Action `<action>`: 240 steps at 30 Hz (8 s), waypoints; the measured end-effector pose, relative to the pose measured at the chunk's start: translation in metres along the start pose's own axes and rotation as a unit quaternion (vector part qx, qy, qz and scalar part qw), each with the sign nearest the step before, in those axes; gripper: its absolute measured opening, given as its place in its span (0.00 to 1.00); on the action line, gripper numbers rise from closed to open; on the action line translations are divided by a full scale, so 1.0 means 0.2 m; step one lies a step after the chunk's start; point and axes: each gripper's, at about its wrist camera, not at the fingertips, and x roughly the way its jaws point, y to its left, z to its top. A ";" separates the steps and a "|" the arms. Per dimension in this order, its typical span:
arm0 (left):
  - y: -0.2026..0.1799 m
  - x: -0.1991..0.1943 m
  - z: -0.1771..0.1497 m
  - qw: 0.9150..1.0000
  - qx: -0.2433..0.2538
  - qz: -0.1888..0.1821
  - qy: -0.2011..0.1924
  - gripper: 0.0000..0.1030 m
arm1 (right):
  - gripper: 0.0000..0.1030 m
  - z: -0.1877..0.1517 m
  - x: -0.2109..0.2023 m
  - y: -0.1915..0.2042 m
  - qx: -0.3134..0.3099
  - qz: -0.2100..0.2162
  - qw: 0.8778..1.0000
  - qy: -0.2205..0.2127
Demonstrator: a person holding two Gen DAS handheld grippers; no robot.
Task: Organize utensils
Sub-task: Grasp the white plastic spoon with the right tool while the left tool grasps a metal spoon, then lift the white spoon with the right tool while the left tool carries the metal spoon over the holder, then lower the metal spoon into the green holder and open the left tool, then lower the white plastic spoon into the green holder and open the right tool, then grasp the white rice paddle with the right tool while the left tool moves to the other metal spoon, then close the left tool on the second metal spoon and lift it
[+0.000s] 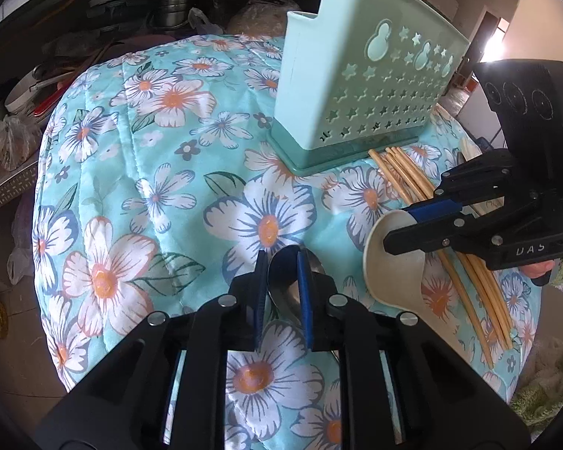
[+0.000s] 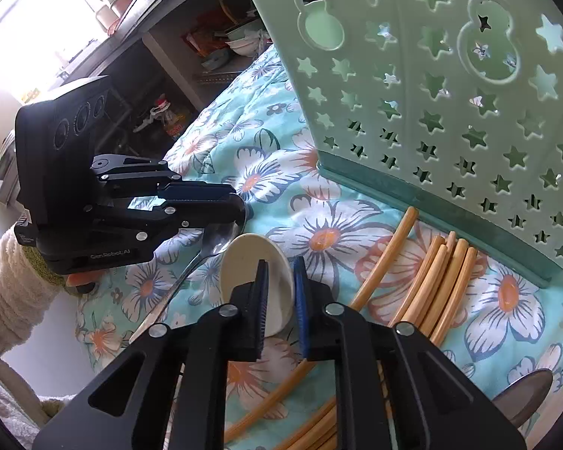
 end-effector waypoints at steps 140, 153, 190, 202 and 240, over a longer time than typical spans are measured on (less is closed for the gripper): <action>-0.27 -0.49 0.12 0.946 -0.088 0.172 -0.261 0.50 | 0.04 0.24 -0.76 -0.20 -0.107 -0.334 0.897 -0.268; -0.29 -0.48 0.12 0.947 -0.082 0.169 -0.260 0.56 | 0.19 0.20 -0.76 -0.19 -0.098 -0.312 0.912 -0.247; -0.68 -0.36 0.00 0.974 -0.040 0.078 -0.208 0.59 | 0.47 -0.63 -0.88 -0.75 0.237 -0.087 0.951 -0.181; -0.84 -0.25 0.05 0.982 -0.026 0.043 -0.184 0.59 | 0.30 -0.66 -0.72 -0.96 0.272 -0.020 0.949 -0.158; -0.96 0.59 0.47 0.993 0.055 -0.083 0.057 0.26 | 0.04 -0.79 -0.80 -0.91 0.237 -0.025 0.957 -0.162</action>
